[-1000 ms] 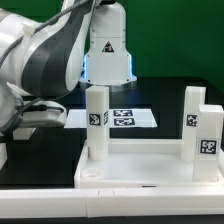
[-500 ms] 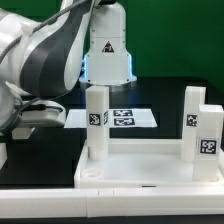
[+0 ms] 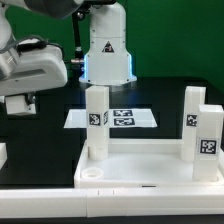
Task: Assemble desk
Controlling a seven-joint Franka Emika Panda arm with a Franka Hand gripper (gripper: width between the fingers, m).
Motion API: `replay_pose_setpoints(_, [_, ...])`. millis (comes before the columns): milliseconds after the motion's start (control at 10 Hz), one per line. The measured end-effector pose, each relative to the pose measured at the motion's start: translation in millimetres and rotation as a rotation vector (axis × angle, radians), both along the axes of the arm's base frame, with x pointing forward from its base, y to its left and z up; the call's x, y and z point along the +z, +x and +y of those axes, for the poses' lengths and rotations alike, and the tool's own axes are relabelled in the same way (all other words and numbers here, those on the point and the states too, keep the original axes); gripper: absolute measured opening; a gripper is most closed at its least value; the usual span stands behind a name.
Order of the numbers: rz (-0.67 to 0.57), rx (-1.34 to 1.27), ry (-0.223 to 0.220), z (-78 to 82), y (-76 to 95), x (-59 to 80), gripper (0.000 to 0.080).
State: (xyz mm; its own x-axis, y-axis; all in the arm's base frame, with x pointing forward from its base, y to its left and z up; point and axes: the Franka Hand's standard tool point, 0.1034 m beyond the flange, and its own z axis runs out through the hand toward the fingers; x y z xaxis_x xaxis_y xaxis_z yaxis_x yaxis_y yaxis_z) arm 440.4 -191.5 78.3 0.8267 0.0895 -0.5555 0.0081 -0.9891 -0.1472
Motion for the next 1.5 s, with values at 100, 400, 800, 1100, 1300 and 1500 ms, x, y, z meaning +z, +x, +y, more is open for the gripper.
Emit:
replay_pose_setpoints(100, [-0.043,0.001,-0.010,-3.2,6.6,1.3,0.0284])
replay_pose_setpoints(400, [-0.274,-0.045,0.056,30.6,52.9,47.0,0.0284])
replay_pose_setpoints(800, [-0.532,-0.039,0.020,19.4,68.8,65.0,0.0284])
replay_pose_setpoints(1100, [-0.683,-0.067,-0.014,29.1,95.7,78.7,0.0284])
replay_pose_setpoints(1300, [-0.869,-0.065,-0.059,63.6,138.2,108.1,0.0284])
replay_pose_setpoints(1500, [-0.924,-0.064,-0.088,57.1,122.9,104.2,0.0284])
